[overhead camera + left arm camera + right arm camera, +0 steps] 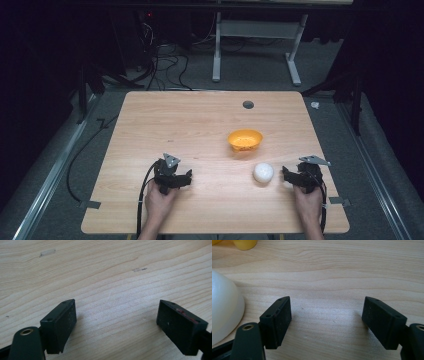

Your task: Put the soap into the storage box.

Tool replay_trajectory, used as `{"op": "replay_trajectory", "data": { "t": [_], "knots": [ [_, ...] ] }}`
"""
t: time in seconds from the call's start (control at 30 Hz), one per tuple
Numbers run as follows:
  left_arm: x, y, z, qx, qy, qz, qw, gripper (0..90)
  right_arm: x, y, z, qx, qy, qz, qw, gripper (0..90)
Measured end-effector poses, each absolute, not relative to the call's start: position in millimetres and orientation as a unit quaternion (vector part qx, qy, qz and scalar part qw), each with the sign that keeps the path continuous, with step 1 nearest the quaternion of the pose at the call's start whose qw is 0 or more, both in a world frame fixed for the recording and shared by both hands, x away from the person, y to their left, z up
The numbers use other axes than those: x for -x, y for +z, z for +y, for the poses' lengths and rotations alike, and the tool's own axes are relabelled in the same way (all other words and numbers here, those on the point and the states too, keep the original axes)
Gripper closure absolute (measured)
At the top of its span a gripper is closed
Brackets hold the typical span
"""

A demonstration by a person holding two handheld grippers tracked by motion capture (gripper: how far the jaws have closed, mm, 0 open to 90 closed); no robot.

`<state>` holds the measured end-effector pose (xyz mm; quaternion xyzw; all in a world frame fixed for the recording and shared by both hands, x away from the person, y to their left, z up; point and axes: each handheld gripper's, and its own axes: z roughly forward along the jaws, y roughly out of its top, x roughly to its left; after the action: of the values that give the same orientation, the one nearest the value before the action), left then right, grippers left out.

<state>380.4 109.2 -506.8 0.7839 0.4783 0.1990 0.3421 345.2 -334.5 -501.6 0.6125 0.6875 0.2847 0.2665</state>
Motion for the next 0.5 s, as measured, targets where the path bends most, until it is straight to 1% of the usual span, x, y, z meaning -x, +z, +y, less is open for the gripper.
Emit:
{"op": "replay_trajectory", "data": {
  "t": [0.2,0.5],
  "knots": [
    [-380,-507,109,-0.784,0.199,0.478,0.342,16.6,-344,-501,-336,-0.618,0.296,0.681,0.259,22.6],
    [-380,-507,109,-0.784,0.199,0.478,0.342,16.6,-335,-494,-334,-0.608,0.328,0.675,0.259,21.7]
  ]
}}
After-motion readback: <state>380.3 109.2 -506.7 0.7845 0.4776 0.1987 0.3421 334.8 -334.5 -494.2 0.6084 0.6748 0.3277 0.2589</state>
